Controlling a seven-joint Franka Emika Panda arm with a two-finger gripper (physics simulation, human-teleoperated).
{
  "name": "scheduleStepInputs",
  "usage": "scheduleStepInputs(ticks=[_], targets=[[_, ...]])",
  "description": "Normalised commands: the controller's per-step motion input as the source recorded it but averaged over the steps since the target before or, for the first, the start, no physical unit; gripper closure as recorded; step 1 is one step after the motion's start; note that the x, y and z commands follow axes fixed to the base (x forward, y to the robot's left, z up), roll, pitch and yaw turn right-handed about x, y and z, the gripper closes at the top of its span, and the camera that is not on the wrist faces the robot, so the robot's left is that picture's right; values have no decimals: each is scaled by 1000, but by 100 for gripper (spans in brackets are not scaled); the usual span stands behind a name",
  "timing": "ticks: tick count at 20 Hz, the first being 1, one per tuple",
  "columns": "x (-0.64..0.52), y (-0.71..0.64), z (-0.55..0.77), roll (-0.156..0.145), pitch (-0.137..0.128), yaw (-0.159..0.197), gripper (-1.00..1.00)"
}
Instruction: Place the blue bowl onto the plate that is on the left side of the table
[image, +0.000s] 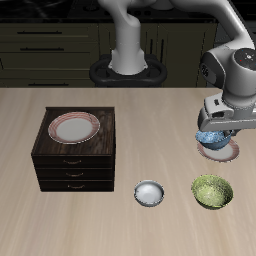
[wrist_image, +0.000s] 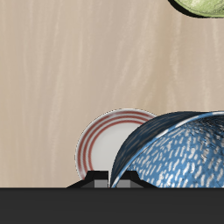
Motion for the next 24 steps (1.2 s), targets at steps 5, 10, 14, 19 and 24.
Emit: scheduleStepInputs(ticks=[5,10,14,19,24], targets=[[-60,16,-268,14,36,2,100],[-170,86,-214,32,42,8,100],[-153,25,-39,22,74,-60,-100],[-200,85,92,71,-13,9,-100],[-48,-4,62,5,-6,-1,-100]])
